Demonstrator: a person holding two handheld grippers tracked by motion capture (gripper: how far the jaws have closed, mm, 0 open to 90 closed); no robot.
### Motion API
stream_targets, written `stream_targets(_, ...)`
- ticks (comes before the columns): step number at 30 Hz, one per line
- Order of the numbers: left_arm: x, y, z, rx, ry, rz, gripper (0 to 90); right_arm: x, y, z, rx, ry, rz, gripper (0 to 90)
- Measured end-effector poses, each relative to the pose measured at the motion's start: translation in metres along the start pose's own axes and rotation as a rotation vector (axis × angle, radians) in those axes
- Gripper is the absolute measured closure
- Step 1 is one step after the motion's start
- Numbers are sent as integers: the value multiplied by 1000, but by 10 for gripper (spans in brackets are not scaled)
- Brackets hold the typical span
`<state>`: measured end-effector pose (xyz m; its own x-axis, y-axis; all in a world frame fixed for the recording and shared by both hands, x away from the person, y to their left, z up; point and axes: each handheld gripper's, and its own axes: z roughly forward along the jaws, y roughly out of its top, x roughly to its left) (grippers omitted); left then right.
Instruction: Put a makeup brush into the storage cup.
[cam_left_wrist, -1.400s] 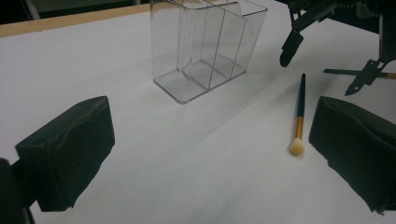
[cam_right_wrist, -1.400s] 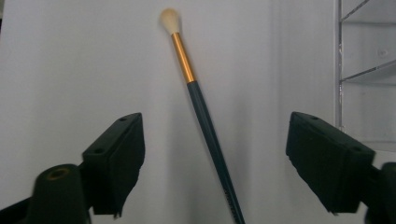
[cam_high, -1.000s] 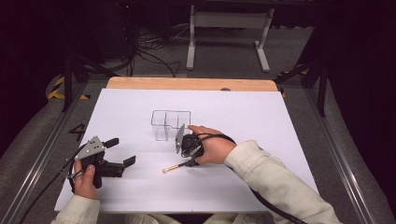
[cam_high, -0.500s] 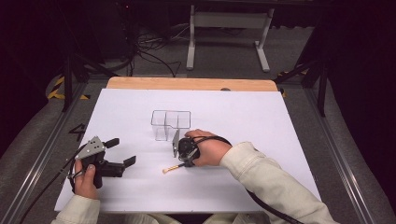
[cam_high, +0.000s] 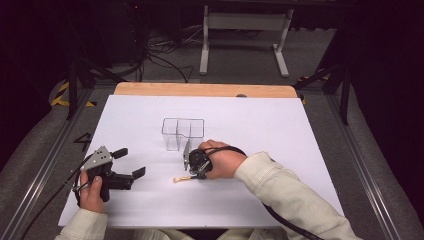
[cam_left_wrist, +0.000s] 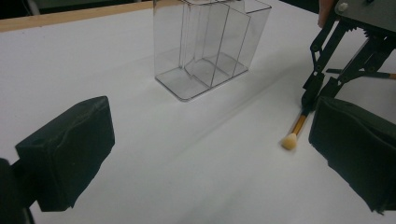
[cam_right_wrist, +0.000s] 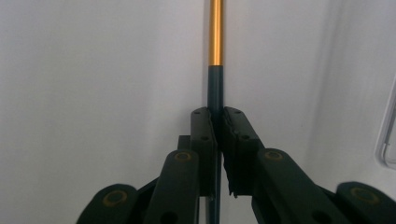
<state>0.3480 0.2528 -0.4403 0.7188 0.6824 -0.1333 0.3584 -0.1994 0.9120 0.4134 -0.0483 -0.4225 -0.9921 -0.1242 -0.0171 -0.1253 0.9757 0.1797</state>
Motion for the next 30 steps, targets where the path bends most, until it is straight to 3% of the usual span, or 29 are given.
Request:
stream_targets(12, 0, 0, -1, 5, 2, -7, 10, 6, -10, -28, -119, -44, 57, 837)
stream_targets(30, 1, 0, 0, -16, 9, 0, 10, 16, -26, -63, -374, -120, 108, 837)
